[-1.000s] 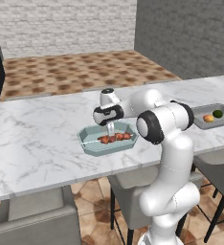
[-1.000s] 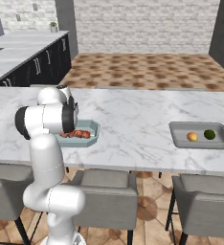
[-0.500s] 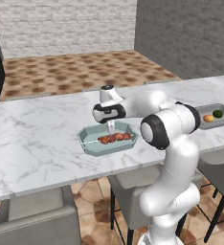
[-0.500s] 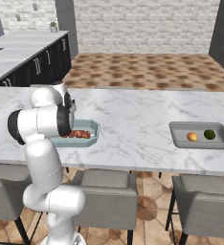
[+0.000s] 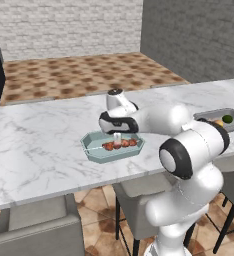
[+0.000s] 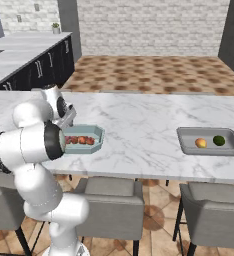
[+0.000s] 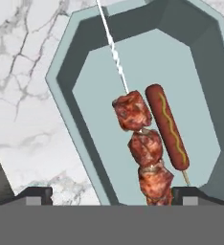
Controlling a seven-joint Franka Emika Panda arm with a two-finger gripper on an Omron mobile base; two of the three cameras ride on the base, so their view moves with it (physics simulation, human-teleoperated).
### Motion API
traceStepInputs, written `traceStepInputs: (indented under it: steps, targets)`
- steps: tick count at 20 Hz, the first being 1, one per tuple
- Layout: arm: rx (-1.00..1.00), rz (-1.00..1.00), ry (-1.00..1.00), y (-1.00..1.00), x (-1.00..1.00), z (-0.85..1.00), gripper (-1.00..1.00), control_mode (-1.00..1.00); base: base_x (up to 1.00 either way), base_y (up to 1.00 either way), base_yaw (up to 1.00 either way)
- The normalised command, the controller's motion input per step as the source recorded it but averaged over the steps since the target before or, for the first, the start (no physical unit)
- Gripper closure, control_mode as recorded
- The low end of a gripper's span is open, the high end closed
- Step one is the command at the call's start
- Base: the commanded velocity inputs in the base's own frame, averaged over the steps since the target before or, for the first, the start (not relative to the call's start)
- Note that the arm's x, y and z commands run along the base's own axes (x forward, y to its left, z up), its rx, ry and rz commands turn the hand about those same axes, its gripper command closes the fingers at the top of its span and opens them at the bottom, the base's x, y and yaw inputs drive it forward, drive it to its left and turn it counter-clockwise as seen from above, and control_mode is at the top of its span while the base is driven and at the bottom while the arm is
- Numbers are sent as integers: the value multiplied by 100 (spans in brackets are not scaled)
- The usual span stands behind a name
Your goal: Place the cold items (mango and lime) from the fridge in one tupperware on the dining counter. Place the warm items (hot dog and kebab skewer) in the stove area in another tupperware.
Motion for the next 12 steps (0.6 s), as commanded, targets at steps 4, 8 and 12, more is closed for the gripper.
traceStepInputs:
  steps: [4,8,12]
  targets:
    - [18,-51,-2,-18,-87,14,-100,-100,0,0,0]
    - [46,-53,0,-49,-84,25,-100,-100,0,0,0]
    - [39,-53,-9,-47,-90,25,-100,-100,0,0,0]
